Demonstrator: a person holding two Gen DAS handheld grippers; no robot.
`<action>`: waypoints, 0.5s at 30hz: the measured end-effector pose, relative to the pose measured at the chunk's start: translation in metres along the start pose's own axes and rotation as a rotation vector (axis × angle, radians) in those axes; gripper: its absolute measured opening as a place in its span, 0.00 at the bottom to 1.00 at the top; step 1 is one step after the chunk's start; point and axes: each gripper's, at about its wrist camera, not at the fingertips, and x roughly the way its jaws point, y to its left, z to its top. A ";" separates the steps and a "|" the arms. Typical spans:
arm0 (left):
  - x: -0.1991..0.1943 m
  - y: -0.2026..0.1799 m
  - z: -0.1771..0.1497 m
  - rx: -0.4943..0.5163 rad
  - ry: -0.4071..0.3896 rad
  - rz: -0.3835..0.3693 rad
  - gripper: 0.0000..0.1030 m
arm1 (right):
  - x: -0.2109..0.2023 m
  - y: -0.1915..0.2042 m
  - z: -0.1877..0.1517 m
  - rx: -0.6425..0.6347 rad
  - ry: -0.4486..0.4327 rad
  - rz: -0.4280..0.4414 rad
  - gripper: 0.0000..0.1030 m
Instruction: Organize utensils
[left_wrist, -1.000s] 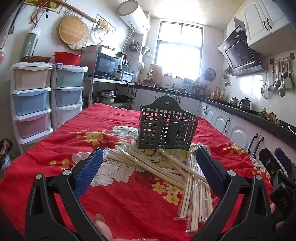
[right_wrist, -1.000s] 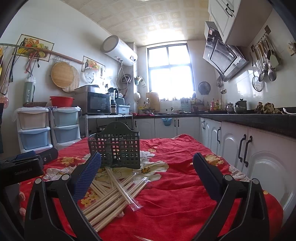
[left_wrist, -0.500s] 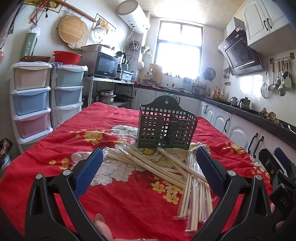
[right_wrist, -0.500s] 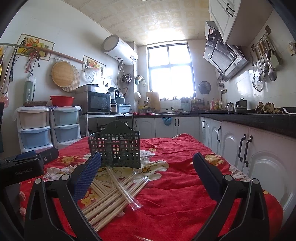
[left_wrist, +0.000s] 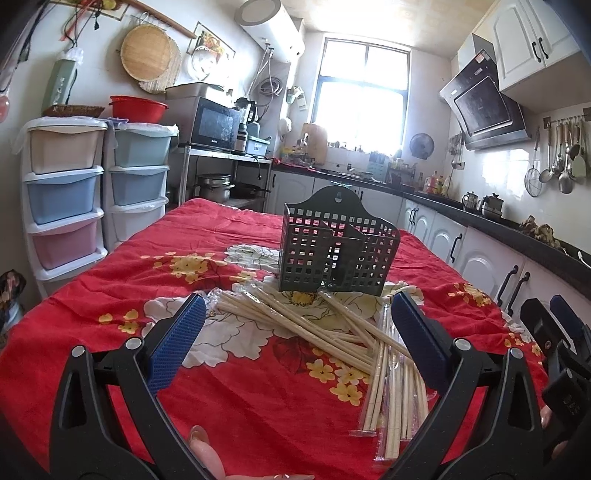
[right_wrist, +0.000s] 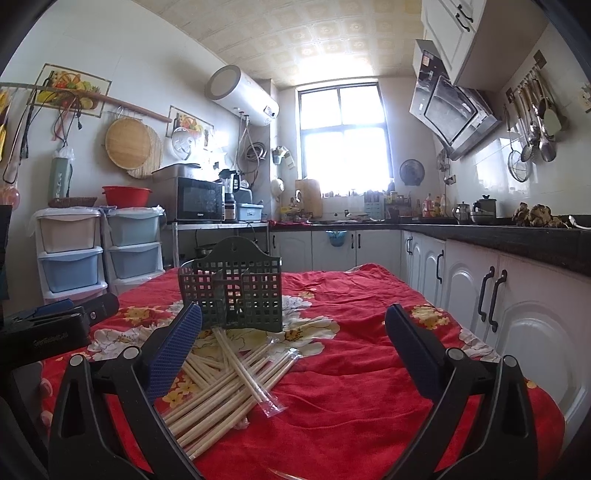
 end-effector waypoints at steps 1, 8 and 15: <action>0.000 0.001 0.000 -0.004 -0.001 0.003 0.90 | 0.001 0.001 0.000 -0.003 0.004 0.010 0.94; 0.004 0.016 0.004 -0.036 0.017 0.018 0.90 | 0.008 0.015 0.003 -0.055 0.024 0.084 0.94; 0.008 0.037 0.009 -0.083 0.061 -0.015 0.90 | 0.017 0.033 0.009 -0.105 0.043 0.170 0.94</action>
